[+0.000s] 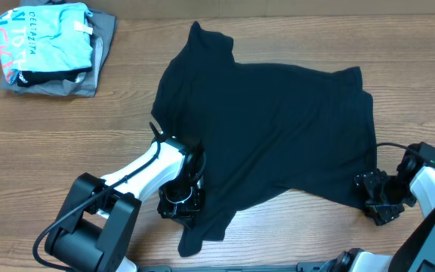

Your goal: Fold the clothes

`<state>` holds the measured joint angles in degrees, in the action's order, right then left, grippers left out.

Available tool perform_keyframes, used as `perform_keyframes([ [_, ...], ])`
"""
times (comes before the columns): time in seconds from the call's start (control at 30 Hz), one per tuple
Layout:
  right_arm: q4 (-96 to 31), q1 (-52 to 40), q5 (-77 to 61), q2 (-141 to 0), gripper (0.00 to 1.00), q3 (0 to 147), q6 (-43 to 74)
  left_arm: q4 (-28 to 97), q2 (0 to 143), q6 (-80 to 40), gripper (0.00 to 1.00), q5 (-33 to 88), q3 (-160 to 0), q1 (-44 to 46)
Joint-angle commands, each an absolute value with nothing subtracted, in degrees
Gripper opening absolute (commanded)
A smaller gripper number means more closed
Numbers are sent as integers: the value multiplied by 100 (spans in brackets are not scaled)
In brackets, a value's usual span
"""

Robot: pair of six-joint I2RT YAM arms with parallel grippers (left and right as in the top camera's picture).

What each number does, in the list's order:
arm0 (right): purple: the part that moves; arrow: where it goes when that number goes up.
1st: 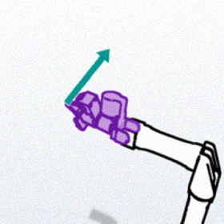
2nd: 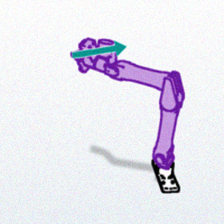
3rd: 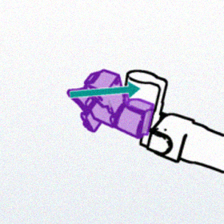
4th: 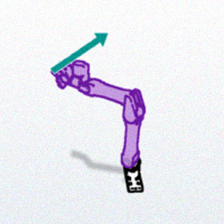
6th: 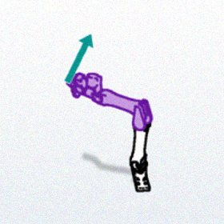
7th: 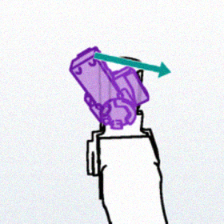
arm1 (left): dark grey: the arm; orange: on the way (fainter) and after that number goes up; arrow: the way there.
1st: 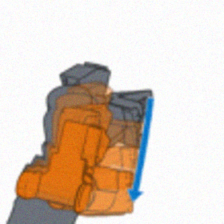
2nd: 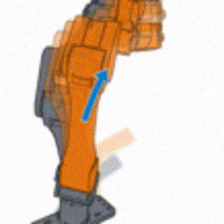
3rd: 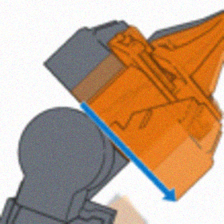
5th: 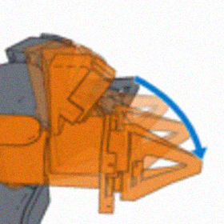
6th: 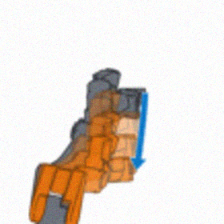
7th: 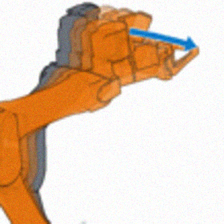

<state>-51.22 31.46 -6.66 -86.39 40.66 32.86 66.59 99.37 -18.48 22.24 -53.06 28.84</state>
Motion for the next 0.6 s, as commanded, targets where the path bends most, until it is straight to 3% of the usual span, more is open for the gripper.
perform_keyframes([
  [0.0,-4952,3157,-742,-8637,75,3868,3304,6654,9909,-1931,4,2204,-5256,2880],
  [0.1,-4950,3157,-746,-8637,57,3859,3306,6637,9909,-1931,4,2204,-5256,2880],
  [0.23,-4956,3157,-733,-8637,8,3859,3306,6637,9909,-1929,4,2204,-5260,2880],
  [0.27,-4947,3157,-733,-8637,4,3861,3310,6641,9909,-1927,4,2204,-5271,2880],
  [0.57,-5284,3159,-344,-8547,4,4497,3457,7157,9581,-1802,4,2093,-5896,2895],
])
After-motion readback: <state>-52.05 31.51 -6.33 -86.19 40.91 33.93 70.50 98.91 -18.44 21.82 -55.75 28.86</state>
